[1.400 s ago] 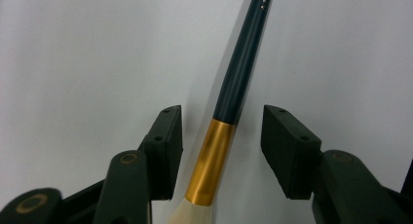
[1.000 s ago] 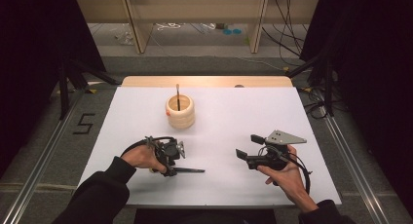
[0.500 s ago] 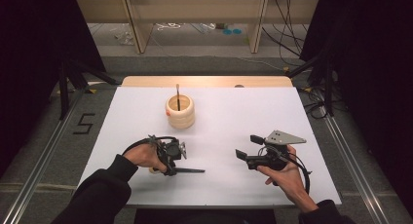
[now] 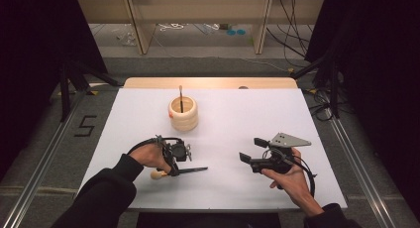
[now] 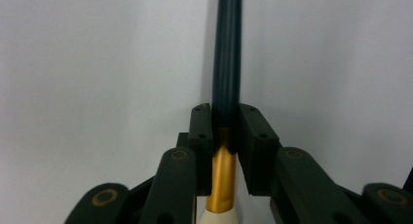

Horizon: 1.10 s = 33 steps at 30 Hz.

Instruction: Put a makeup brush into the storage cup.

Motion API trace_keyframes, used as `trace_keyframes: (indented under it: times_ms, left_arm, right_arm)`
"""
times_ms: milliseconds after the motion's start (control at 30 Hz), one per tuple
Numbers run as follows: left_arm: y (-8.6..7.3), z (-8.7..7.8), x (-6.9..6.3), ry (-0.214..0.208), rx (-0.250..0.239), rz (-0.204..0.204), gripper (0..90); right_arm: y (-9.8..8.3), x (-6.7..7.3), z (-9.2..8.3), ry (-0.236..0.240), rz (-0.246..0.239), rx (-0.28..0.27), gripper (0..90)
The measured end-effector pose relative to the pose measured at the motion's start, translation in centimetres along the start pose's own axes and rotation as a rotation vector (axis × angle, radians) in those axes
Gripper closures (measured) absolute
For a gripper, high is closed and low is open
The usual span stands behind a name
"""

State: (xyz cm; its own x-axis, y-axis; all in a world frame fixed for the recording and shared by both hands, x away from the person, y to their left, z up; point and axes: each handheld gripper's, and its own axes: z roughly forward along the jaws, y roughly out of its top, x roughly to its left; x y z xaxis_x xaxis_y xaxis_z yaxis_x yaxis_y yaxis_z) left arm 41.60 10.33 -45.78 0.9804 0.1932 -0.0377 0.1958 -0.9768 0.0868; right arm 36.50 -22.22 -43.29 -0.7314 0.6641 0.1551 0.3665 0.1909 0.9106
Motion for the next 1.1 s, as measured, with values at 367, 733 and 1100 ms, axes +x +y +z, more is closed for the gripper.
trace_keyframes:
  times_ms: [367,733,1100]
  left_arm:
    - [0.1,0.0,0.4,-0.022,0.005,-0.016,78.1]
    - [-0.4,-1.0,0.3,-0.065,-0.080,-0.040,78.3]
    - [-0.9,-2.1,0.5,-0.071,-0.130,-0.065,78.3]
  right_arm:
    - [0.0,0.1,0.0,0.013,0.010,0.012,19.9]
    - [0.1,0.2,-0.1,0.000,-0.028,0.022,20.0]
    - [0.1,0.3,0.1,0.002,-0.038,0.001,20.3]
